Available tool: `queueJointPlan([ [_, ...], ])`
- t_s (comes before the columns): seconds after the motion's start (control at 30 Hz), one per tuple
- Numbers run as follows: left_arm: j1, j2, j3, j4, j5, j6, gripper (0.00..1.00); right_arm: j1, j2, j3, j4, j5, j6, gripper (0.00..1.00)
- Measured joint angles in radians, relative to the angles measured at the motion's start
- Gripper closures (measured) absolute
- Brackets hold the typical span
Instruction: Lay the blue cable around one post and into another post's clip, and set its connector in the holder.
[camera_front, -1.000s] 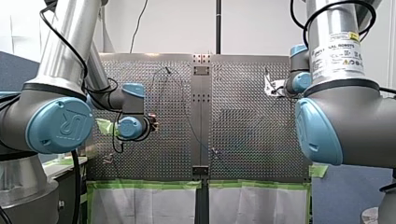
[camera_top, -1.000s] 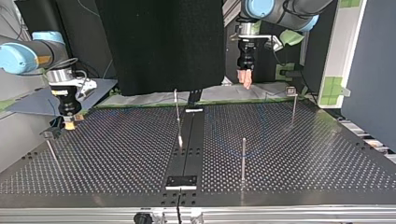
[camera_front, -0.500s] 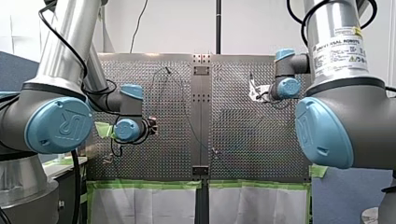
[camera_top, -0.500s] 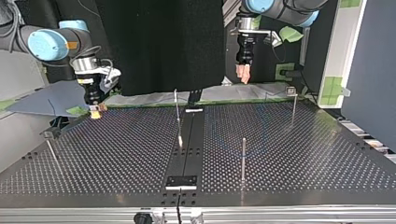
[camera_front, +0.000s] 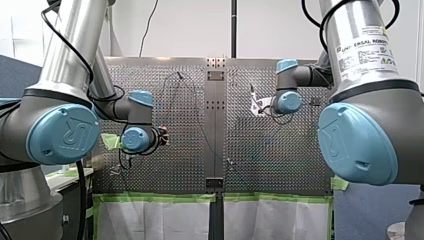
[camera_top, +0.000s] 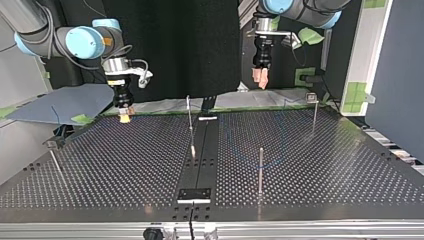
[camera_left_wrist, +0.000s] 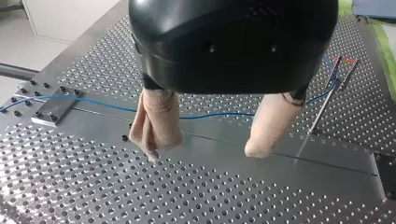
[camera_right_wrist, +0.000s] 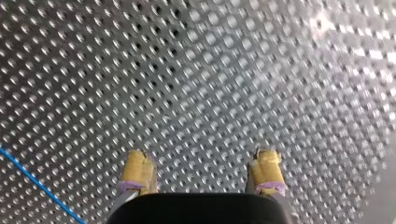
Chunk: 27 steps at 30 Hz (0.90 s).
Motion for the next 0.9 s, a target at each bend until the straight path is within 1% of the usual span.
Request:
queueJointPlan([
  [0.03, 0.0, 0.0, 0.0, 0.0, 0.0, -0.001, 0.0, 0.012, 0.012, 0.0, -0.009, 0.012, -0.01, 0.0],
  [0.1, 0.0, 0.0, 0.0, -0.003, 0.0, -0.006, 0.0, 0.03, 0.028, -0.002, -0.022, 0.03, -0.024, 0.0],
  [0.13, 0.0, 0.0, 0.0, -0.006, 0.0, -0.012, 0.0, 0.042, 0.04, -0.003, -0.03, 0.042, -0.031, 0.0],
  [0.23, 0.001, 0.0, 0.0, -0.011, 0.0, -0.023, 0.0, 0.071, 0.069, -0.007, -0.047, 0.071, -0.047, 0.0],
  [0.3, 0.001, 0.0, 0.0, -0.013, 0.0, -0.028, 0.0, 0.089, 0.087, -0.009, -0.058, 0.089, -0.053, 0.0],
  [0.33, 0.001, 0.0, 0.0, -0.014, -0.001, -0.031, 0.0, 0.101, 0.099, -0.009, -0.067, 0.101, -0.056, 0.0],
  [0.4, 0.002, 0.0, 0.0, -0.015, -0.001, -0.036, 0.0, 0.121, 0.119, -0.01, -0.082, 0.121, -0.058, 0.0],
  [0.43, 0.003, 0.001, 0.0, -0.015, -0.002, -0.038, 0.0, 0.134, 0.132, -0.011, -0.089, 0.134, -0.058, 0.0],
  [0.57, 0.004, 0.001, 0.0, -0.017, -0.002, -0.043, 0.0, 0.175, 0.168, -0.014, -0.105, 0.175, -0.057, 0.0],
  [0.73, 0.005, 0.001, 0.0, -0.029, -0.002, -0.044, 0.0, 0.223, 0.188, -0.015, -0.112, 0.223, -0.054, 0.0],
  [0.9, 0.005, 0.001, 0.0, -0.035, -0.002, -0.042, 0.0, 0.267, 0.196, -0.015, -0.101, 0.267, -0.05, 0.0],
])
